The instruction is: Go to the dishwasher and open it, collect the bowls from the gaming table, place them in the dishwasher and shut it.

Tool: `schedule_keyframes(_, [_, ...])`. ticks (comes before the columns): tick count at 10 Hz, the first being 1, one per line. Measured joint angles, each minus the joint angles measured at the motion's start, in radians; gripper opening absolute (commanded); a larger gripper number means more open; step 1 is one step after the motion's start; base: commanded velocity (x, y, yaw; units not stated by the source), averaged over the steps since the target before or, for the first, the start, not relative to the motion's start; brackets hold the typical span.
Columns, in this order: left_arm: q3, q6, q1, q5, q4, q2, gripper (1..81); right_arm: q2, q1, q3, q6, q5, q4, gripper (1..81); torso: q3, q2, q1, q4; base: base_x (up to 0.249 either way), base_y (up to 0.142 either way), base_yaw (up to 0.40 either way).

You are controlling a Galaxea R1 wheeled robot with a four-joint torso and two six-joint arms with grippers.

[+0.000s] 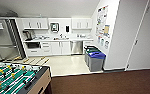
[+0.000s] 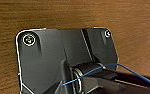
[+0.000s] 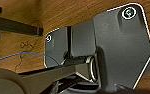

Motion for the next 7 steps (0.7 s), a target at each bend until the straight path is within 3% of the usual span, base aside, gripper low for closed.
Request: schedule_keyframes(7, [-0.002, 0.000, 0.000, -0.007, 0.000, 0.000, 81.1, -0.002, 0.005, 0.000, 0.000, 0.000, 0.000, 81.1, 0.000, 0.000, 0.000, 0.000, 0.158, 0.000, 0.000])
